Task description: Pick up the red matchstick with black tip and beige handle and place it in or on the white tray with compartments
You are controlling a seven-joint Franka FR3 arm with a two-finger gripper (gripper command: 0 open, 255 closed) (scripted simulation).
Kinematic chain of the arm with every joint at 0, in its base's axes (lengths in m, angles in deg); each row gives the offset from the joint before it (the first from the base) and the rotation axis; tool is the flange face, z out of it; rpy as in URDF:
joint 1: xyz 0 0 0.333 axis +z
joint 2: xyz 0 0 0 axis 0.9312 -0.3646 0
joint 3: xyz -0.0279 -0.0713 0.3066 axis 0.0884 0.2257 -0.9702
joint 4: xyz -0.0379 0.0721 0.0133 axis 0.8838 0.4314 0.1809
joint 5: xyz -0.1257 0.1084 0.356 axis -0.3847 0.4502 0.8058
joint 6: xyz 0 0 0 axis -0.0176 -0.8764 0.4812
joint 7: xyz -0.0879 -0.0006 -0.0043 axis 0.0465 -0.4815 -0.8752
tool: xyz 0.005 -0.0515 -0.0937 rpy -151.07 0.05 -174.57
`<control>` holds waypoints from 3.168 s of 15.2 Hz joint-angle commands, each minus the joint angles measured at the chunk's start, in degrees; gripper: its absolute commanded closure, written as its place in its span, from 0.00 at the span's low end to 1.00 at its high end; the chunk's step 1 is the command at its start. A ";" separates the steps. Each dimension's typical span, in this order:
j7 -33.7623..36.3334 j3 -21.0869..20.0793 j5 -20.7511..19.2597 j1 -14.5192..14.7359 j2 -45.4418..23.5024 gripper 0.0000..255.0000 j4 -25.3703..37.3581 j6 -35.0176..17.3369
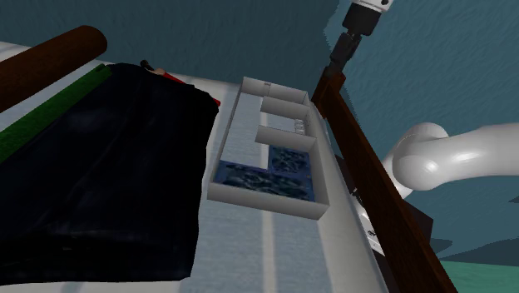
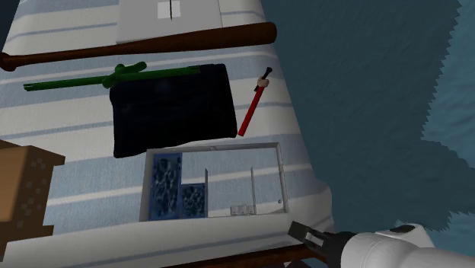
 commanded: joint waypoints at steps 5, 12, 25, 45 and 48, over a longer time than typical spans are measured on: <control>3.68 -4.45 1.60 1.41 -6.49 0.00 3.26 -4.04; 10.41 -11.76 1.83 2.81 -19.19 0.00 11.60 -9.59; 25.62 -23.14 -8.53 5.36 -47.17 0.00 36.40 -12.16; 33.79 -24.90 -19.44 11.58 -66.89 0.00 53.15 -12.18; 33.80 -24.90 -19.44 11.58 -66.90 0.00 53.17 -12.17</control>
